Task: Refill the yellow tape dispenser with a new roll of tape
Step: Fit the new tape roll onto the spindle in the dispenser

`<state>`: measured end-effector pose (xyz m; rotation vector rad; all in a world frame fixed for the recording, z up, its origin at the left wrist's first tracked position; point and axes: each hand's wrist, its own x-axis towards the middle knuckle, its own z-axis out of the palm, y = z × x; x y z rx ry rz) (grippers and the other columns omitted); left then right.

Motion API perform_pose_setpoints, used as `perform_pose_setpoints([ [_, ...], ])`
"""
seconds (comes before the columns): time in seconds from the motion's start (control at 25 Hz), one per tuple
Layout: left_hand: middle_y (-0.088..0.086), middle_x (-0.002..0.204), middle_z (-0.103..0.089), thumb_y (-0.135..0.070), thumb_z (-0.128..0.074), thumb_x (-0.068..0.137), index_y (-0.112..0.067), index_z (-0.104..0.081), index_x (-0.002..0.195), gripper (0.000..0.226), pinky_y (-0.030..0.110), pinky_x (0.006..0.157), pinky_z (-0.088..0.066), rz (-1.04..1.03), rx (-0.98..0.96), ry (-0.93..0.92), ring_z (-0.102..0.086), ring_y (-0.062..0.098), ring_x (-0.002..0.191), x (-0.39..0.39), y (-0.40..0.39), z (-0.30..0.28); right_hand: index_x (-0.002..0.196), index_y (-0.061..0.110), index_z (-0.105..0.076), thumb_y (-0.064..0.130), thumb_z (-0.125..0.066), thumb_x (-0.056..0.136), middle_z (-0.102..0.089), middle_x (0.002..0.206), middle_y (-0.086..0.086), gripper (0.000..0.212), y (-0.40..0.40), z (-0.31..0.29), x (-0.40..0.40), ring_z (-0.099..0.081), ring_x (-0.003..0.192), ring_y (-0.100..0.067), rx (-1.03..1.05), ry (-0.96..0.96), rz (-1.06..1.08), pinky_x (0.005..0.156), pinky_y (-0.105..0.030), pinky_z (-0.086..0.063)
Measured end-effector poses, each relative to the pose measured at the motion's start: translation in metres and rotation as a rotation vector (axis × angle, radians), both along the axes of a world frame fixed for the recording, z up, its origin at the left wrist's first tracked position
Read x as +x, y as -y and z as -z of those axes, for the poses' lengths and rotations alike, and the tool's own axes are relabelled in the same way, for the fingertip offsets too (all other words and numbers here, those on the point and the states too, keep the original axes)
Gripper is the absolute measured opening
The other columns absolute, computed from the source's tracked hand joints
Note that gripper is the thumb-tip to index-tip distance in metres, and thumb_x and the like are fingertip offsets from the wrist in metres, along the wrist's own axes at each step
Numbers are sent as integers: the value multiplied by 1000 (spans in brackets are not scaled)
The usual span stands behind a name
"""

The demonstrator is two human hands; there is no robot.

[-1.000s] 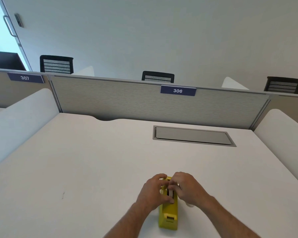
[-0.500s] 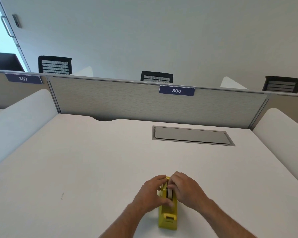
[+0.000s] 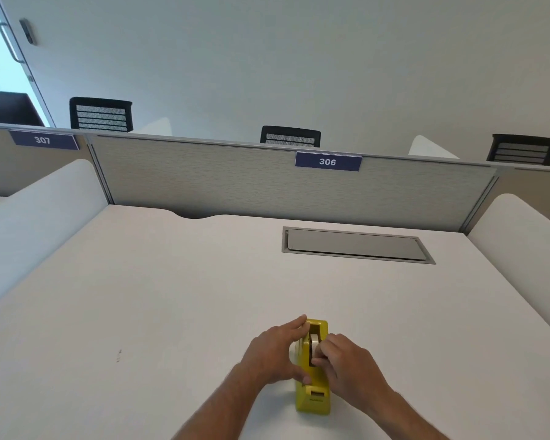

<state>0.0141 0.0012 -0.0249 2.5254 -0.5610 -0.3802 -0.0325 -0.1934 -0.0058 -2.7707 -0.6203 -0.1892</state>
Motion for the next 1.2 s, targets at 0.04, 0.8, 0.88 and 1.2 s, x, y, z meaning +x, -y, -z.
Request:
perform_pose_setpoints([
  [0.04,-37,160,-12,-57,-86,63,-47,-20,153,112,40,116,-37,0,9,6,-33,10,145,0,0,1,94,24,-60,35,-54,97,-60,95,7,14,-1,1,-3,-54,85,-9,10,4,0,64,-25,-49],
  [0.8,-31,163,-11,-57,-83,69,-71,-20,138,94,32,89,-50,103,-4,45,-65,6,107,-3,-4,-2,79,24,-65,22,-78,83,-63,77,10,14,-1,4,-22,-57,70,-9,131,52,59,61,-17,-39],
  [0.88,-31,163,-10,-57,-82,69,-69,-22,140,94,34,90,-51,105,12,42,-65,7,108,-3,-4,-3,80,24,-65,23,-77,84,-63,78,10,13,-1,5,-21,-57,71,-9,131,60,61,59,-17,-40],
  [1.2,-28,164,-3,-56,-81,68,-52,-23,149,100,44,101,-50,95,38,15,-50,18,133,2,1,-1,86,23,-68,26,-76,85,-65,80,10,8,3,8,-13,-59,73,-10,125,98,72,53,-24,-52],
])
